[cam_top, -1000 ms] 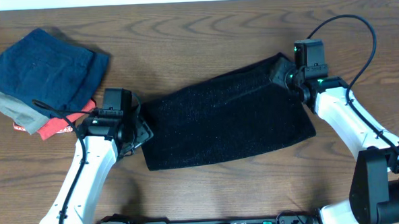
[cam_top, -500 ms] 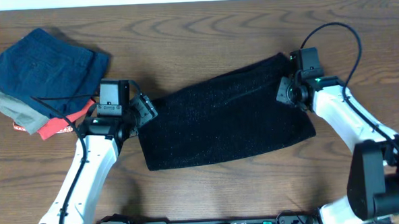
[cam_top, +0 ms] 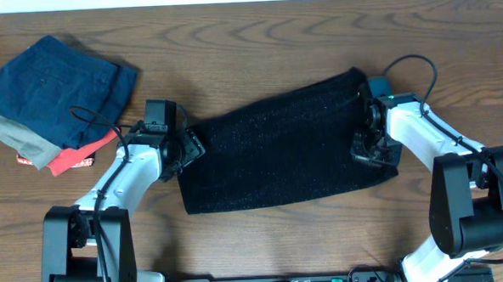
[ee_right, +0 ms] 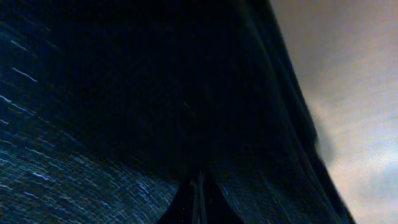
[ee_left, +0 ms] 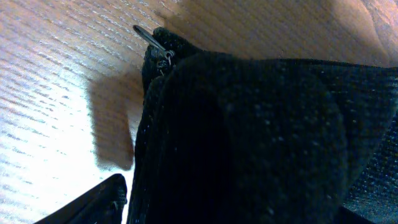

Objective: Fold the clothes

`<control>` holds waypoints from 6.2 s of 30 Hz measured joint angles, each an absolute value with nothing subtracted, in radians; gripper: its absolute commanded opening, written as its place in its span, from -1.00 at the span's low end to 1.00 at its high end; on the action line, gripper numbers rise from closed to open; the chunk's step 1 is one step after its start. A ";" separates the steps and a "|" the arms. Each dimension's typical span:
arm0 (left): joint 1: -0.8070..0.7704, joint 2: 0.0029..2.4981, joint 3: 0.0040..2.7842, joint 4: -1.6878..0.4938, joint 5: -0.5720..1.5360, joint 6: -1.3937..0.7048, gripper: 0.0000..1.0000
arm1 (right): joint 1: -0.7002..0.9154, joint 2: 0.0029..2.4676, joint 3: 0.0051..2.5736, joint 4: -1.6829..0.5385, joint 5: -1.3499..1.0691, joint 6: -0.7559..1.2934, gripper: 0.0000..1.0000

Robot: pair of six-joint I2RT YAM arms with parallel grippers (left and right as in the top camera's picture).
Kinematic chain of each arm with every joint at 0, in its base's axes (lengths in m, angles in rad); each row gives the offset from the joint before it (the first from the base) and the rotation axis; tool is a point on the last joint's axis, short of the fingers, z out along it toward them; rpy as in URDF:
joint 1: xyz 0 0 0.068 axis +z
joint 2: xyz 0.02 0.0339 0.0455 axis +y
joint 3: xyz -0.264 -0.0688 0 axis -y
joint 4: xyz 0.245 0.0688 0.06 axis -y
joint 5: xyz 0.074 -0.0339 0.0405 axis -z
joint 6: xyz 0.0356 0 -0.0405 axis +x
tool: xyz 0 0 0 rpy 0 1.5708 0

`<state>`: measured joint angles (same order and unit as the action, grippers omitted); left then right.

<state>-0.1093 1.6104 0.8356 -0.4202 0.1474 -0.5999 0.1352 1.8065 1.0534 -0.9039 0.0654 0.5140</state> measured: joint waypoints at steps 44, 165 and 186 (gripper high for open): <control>-0.109 1.610 0.831 -0.383 0.161 -0.583 0.54 | 0.123 1.930 1.085 -0.134 -0.066 0.252 0.24; -0.319 1.361 1.211 -0.796 0.558 -0.471 -0.88 | 0.347 1.803 1.033 -0.668 -0.086 0.243 -0.49; -0.682 1.619 1.213 -0.575 0.476 -0.651 0.08 | 0.381 1.803 1.033 -0.701 -0.107 0.285 -0.13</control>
<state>-0.6815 1.6192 1.2129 -0.5751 0.4755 -0.6514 0.3813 1.8034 1.0328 -0.7013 -0.1066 0.2848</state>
